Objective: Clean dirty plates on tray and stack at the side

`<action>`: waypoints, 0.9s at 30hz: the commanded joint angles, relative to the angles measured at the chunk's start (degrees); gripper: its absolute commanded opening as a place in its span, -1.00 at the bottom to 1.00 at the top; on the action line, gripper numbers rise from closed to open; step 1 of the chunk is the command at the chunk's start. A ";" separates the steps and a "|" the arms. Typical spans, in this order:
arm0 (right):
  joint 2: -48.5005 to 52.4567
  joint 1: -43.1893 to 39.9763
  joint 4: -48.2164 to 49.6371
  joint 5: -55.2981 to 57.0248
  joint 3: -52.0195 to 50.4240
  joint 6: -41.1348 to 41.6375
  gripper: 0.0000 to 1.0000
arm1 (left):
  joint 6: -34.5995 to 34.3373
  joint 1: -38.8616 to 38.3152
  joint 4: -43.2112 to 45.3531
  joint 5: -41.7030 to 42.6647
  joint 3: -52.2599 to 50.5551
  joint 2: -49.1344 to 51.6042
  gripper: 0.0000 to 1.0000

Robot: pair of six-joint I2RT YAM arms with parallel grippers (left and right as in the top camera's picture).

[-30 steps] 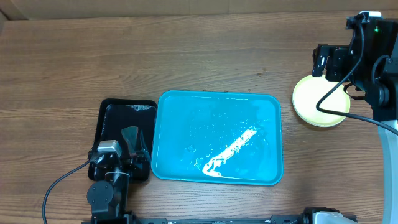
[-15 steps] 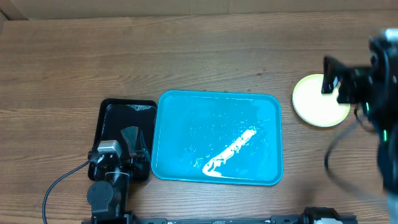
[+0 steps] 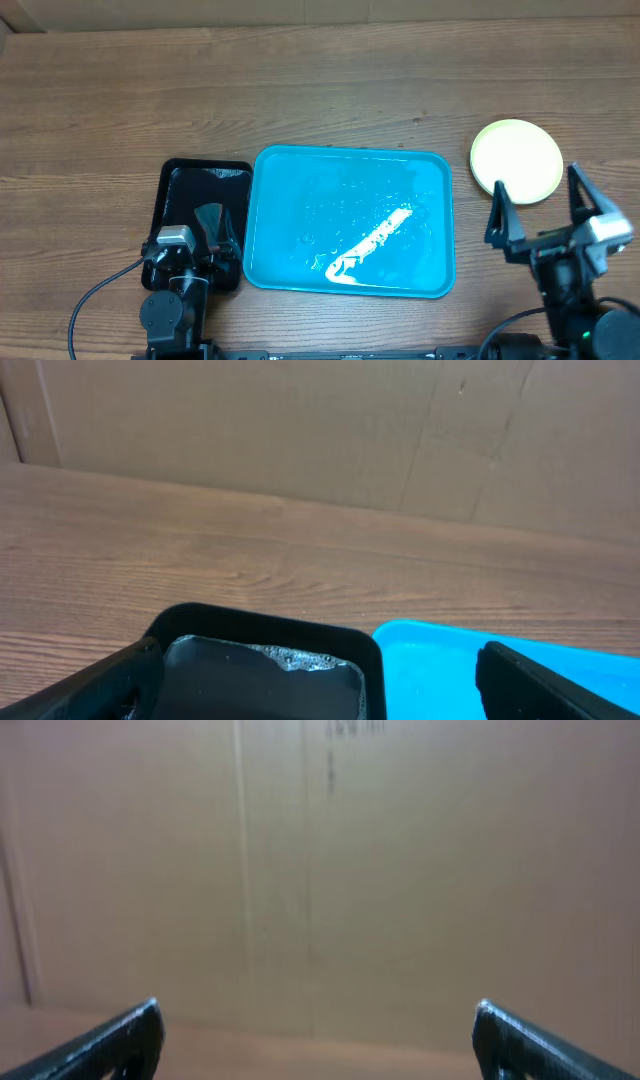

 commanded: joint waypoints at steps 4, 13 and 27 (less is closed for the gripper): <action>-9.14 0.22 9.09 -3.21 -15.13 3.34 0.99 | -0.17 0.68 -0.11 0.17 -0.20 -0.63 0.99; -11.41 0.22 14.56 -4.79 -22.80 1.22 0.99 | -0.17 0.68 -0.11 0.17 -0.20 -0.63 0.99; -11.41 0.22 6.14 1.33 -25.42 -1.57 0.99 | -0.17 0.68 -0.11 0.17 -0.22 -0.63 0.99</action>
